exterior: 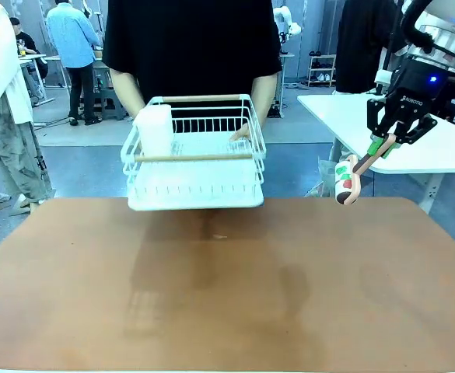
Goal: Clean the table.
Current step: Place the Lint Roller down when the Dish drying rack is positioned in the middle of the table.
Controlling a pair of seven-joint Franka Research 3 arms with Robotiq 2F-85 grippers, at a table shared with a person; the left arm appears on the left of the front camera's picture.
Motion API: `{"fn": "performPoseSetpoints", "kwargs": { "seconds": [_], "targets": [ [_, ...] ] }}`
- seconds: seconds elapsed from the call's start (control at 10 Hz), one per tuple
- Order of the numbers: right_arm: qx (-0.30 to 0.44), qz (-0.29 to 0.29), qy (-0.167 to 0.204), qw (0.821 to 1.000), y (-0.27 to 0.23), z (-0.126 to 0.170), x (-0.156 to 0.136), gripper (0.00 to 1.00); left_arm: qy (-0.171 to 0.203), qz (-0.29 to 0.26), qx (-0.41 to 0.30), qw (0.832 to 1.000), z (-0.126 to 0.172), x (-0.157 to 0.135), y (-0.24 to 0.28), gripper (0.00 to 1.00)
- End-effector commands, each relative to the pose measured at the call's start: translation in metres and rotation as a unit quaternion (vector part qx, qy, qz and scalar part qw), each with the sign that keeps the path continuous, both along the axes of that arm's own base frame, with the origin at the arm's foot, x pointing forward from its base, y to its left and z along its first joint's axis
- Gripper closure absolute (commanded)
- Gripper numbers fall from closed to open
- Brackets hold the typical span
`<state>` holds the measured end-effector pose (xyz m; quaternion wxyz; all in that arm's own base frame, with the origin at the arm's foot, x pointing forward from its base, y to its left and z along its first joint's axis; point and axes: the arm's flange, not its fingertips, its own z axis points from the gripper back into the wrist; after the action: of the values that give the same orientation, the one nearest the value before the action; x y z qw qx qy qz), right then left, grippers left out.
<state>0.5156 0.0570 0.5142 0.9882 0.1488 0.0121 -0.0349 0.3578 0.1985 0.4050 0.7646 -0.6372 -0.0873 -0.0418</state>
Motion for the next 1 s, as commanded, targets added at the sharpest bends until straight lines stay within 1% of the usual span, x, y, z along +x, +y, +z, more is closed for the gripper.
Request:
{"fn": "performPoseSetpoints", "kwargs": {
  "seconds": [0.0, 0.9],
  "targets": [
    [0.011, 0.005, -0.004, 1.000, 0.0007, 0.0013, -0.0007, 0.78, -0.002, 0.000, -0.001, 1.000, 0.0007, -0.0020, 0.0020, 0.00],
    [0.011, 0.005, -0.004, 1.000, 0.0007, 0.0013, -0.0007, 0.78, -0.002, 0.000, -0.001, 1.000, 0.0007, -0.0020, 0.0020, 0.00]
  ]
}}
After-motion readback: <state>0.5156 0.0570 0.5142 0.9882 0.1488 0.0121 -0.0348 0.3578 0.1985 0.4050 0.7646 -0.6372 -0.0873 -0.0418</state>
